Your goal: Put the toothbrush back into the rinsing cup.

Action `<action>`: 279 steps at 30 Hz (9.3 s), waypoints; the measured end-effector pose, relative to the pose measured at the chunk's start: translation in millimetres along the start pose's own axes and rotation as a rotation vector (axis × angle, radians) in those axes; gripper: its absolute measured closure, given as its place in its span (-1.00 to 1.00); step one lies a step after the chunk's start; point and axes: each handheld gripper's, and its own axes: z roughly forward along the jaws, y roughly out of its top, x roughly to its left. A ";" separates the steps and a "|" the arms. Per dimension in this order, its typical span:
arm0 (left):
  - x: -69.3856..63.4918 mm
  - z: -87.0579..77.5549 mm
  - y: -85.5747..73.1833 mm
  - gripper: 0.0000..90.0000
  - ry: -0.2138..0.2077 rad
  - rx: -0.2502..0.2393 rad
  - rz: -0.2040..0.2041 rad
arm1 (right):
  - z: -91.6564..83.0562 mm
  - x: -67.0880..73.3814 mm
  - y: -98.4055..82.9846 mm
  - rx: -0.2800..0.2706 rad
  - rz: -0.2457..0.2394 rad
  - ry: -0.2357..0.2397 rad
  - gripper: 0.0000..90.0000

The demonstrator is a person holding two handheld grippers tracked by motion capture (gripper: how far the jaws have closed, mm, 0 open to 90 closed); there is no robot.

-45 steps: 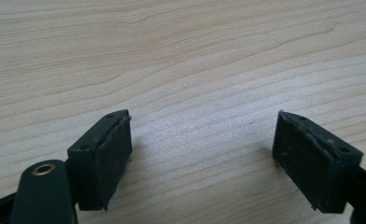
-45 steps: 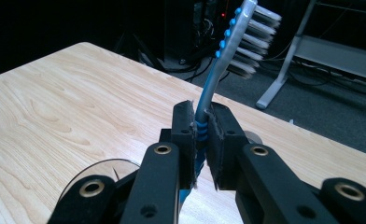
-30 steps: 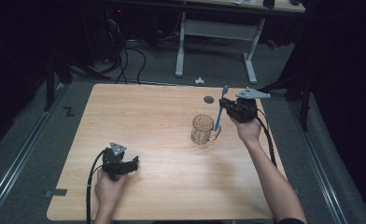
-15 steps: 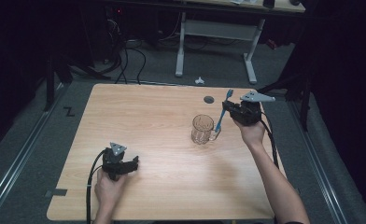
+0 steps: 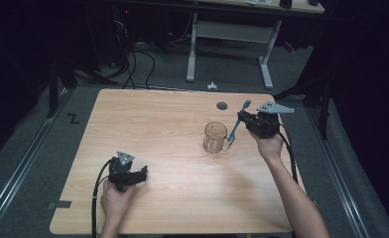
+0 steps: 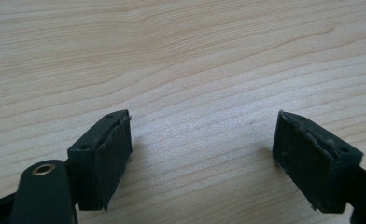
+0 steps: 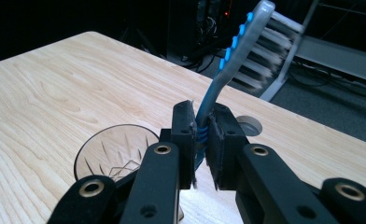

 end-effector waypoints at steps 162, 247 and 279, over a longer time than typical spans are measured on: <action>-0.1 0.2 0.2 -0.55 0.001 0.000 0.001 | -48.3 -1.3 -65.4 0.003 0.117 0.001 0.28; -0.1 0.2 0.2 -0.55 0.001 0.000 -0.001 | -44.9 -0.8 -117.5 0.098 0.205 0.006 0.37; -0.1 0.2 0.2 -0.55 0.001 0.000 -0.001 | -10.0 -2.7 -135.2 0.218 0.161 -0.039 0.35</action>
